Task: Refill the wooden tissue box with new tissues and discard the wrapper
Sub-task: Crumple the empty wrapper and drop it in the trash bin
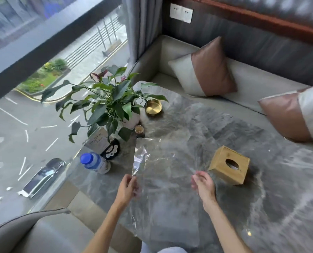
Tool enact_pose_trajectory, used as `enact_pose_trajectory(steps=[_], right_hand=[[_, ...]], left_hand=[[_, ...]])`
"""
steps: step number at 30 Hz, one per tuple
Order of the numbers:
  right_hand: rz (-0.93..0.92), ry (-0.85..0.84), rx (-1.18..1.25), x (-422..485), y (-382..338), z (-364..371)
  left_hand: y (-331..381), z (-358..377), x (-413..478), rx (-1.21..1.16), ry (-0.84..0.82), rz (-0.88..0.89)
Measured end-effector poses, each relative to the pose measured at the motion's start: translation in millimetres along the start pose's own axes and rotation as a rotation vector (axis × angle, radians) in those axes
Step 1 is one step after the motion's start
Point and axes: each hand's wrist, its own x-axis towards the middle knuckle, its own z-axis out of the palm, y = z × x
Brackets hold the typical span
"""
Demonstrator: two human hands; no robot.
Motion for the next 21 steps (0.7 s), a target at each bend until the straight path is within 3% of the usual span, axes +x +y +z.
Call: enact_pose_trajectory(steps=[4,7,12,14,17,19,21], right_hand=[[-0.136,-0.165,0.094,-23.8,-10.4,-27.9],[-0.119,-0.259,0.238,-37.9,-16.7,-44.4],[-0.169,-0.385,0.261,-71.1,-16.0,-70.7],[-0.211,-0.418,0.214,-88.3,-23.3,-80.1],[-0.335,-0.456,0.186,-108.0,-53.8,-88.8],[-0.477,-0.5,0.111,-124.9,-79.0,-91.1],[-0.686,-0.529,-0.004,-143.8,-101.8,-88.4]], left_hand=[[-18.2,-2.5,-51.8,-0.186,0.066,0.113],[-27.3,-3.2,-105.5,-0.381,0.001,0.154],[-73.2,20.8,-205.3,-0.269,-0.167,0.083],[-83.3,33.0,-236.4,-0.246,-0.108,0.11],[-69.4,30.7,-259.7,-0.454,0.089,0.271],[-45.1,15.8,-271.1,-0.594,0.166,0.399],[-17.4,-0.8,-288.6,-0.62,0.135,0.515]])
